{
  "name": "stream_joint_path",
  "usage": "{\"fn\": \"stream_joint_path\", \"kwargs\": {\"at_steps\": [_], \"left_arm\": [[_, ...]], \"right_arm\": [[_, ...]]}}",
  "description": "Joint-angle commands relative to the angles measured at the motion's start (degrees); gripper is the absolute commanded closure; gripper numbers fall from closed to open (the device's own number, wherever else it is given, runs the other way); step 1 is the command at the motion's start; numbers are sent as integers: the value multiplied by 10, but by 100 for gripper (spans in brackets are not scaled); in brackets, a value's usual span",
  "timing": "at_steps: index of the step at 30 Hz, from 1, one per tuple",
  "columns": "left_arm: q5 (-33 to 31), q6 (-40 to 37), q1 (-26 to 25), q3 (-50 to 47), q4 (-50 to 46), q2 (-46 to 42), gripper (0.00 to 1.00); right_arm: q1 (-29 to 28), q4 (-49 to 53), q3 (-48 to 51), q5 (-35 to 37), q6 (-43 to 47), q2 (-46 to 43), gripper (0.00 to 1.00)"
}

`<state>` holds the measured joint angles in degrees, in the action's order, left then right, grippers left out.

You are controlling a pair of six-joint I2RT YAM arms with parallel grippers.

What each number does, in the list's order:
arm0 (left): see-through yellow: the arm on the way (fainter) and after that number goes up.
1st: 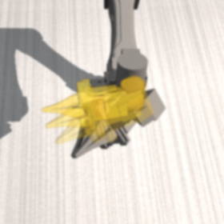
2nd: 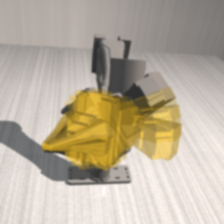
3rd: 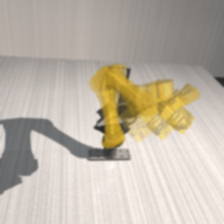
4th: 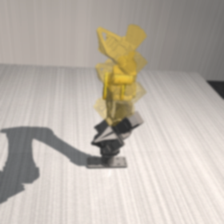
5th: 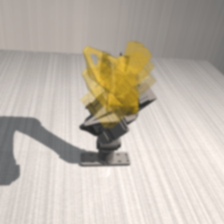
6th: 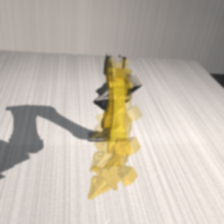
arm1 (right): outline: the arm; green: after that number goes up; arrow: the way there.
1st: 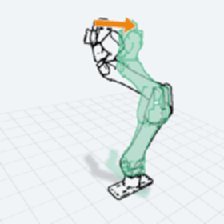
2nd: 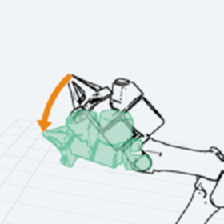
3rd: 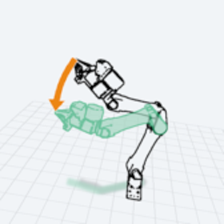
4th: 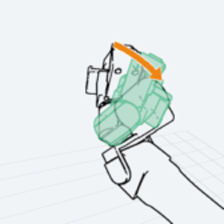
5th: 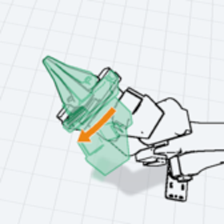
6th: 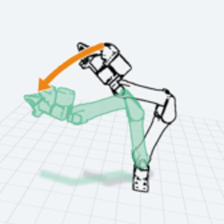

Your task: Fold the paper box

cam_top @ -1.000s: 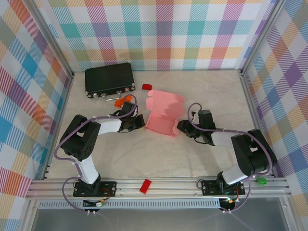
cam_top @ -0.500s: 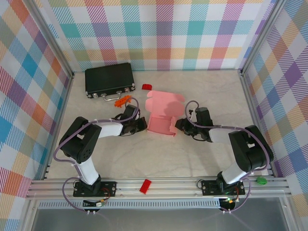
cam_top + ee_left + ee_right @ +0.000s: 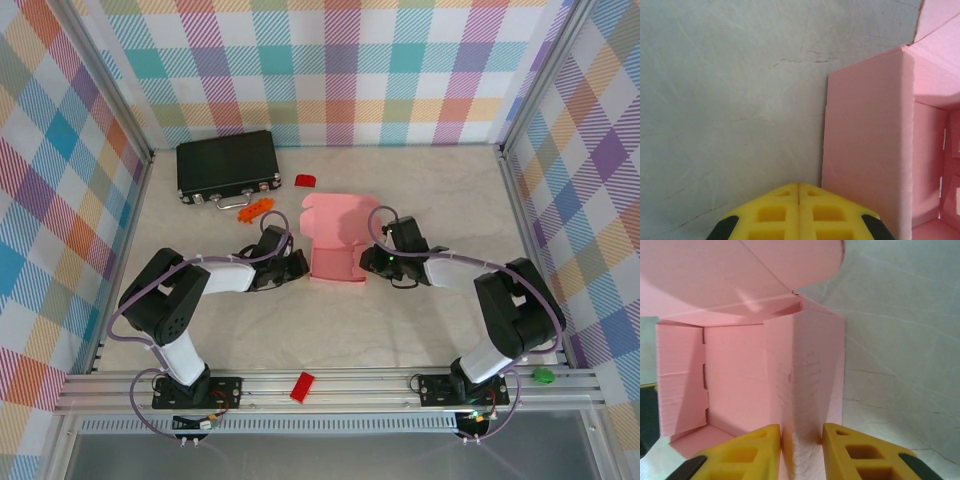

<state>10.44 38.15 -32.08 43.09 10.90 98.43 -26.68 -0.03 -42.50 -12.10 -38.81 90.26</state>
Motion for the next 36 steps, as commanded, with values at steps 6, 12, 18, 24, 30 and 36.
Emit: {"fn": "stream_joint_path", "kwargs": {"at_steps": [6, 12, 18, 24, 30, 36], "left_arm": [[34, 30, -25, -25, 11, -11, 100], [42, 44, -33, -31, 29, -9, 100], [38, 50, -41, -35, 36, -8, 100], [47, 57, -44, -38, 53, 1, 100], [58, 62, -46, -38, 69, 8, 100], [53, 60, -46, -38, 63, 7, 100]], "right_arm": [[-40, 128, -64, 100, 66, 27, 74], [-55, 177, -97, 145, 87, 45, 78], [-60, 224, -130, 152, 123, 55, 80], [-64, 262, -154, 154, 154, 75, 84], [-74, 279, -168, 185, 160, 94, 86], [-94, 317, -196, 245, 156, 126, 87]]}}
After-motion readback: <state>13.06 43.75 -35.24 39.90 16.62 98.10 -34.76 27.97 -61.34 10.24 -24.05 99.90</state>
